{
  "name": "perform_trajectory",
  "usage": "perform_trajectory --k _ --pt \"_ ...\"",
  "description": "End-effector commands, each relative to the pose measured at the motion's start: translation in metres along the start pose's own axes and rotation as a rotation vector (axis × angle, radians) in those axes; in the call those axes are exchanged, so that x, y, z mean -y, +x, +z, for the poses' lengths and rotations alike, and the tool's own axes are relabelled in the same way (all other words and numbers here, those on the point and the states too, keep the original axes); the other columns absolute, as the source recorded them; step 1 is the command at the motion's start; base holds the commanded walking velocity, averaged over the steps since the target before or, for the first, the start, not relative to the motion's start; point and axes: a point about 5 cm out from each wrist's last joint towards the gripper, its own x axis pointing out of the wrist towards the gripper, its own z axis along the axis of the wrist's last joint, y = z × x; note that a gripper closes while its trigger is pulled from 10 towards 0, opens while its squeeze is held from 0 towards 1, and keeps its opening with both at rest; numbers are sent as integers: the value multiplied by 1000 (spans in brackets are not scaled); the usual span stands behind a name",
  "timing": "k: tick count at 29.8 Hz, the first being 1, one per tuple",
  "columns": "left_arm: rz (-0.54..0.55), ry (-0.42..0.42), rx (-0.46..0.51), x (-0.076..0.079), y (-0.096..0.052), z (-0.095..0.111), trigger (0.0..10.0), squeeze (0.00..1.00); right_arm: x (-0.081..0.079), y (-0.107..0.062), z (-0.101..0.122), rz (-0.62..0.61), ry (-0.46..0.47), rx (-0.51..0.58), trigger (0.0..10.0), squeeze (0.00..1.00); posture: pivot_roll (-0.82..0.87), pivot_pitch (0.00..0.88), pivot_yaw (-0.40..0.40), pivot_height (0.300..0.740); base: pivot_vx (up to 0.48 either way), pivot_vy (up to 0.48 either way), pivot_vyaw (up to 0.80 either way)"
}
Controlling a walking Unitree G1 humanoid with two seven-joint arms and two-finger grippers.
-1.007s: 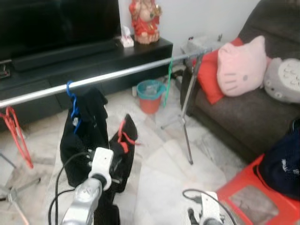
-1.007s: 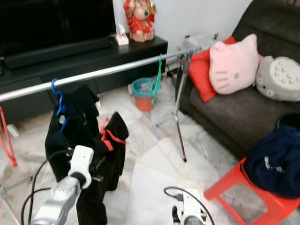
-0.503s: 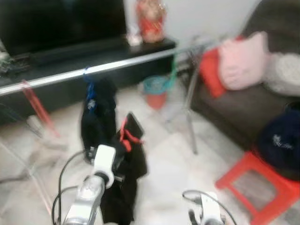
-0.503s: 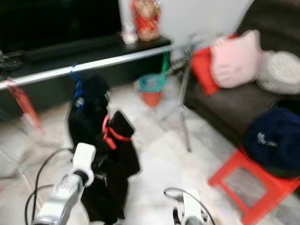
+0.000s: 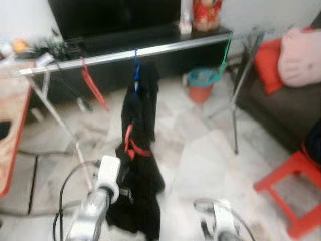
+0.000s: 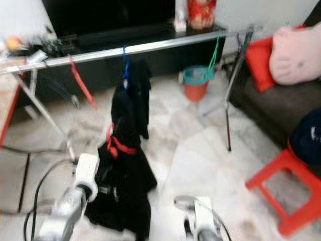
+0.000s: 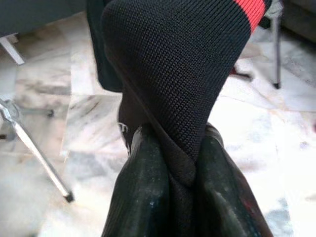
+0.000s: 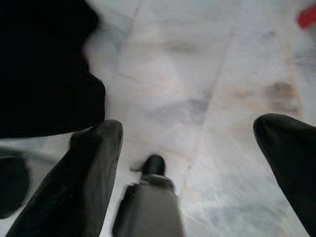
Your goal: Hang hanger
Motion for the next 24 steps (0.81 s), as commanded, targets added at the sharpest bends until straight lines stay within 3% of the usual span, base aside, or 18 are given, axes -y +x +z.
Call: perform_trajectory --k 1,24 --pt "-3 6 36 -1 2 9 10000 0 -1 0 -1 4 1 -6 10000 0 50 0 -1 740 -330 0 0" --pt "-11 7 40 0 1 11 10000 0 -2 0 0 3 -2 -1 10000 0 50 0 4 740 -341 0 0"
